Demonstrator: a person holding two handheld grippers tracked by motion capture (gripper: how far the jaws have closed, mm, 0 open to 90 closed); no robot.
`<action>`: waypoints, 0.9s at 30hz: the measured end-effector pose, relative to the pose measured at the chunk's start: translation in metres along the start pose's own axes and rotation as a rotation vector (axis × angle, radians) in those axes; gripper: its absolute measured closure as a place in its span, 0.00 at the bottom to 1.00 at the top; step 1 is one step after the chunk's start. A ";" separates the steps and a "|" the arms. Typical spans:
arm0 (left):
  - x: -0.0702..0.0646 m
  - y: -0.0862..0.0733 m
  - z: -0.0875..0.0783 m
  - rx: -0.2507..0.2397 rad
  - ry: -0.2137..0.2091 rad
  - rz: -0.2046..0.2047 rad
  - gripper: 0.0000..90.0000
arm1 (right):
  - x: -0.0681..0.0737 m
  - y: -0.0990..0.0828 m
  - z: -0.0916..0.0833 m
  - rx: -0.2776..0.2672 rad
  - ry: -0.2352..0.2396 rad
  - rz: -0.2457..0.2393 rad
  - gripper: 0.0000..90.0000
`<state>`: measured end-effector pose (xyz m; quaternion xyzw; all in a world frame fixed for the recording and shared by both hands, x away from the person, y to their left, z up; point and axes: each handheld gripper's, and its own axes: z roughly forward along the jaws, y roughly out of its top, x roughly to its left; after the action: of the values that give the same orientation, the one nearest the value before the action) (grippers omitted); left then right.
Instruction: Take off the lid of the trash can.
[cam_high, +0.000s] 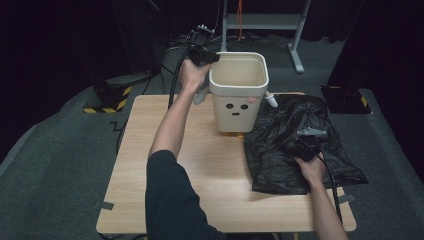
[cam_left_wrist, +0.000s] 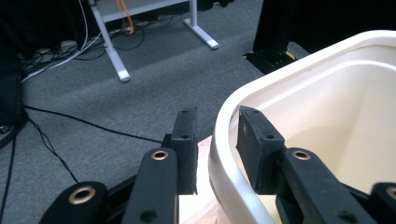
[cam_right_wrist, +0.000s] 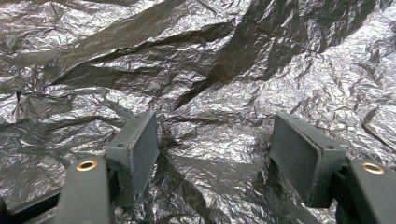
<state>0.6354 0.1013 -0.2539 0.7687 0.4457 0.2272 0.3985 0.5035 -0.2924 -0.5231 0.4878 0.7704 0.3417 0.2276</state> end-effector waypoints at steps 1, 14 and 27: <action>-0.001 0.000 0.002 0.007 -0.002 -0.001 0.76 | 0.000 0.000 0.000 0.000 0.000 0.001 0.35; -0.002 -0.001 0.003 0.023 0.006 0.000 0.86 | 0.000 0.000 0.000 -0.001 0.002 0.001 0.35; -0.004 -0.001 0.002 0.029 0.016 -0.017 0.87 | 0.000 0.000 0.000 0.000 0.000 0.001 0.35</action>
<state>0.6345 0.0973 -0.2562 0.7687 0.4585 0.2236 0.3858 0.5034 -0.2923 -0.5231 0.4882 0.7702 0.3417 0.2274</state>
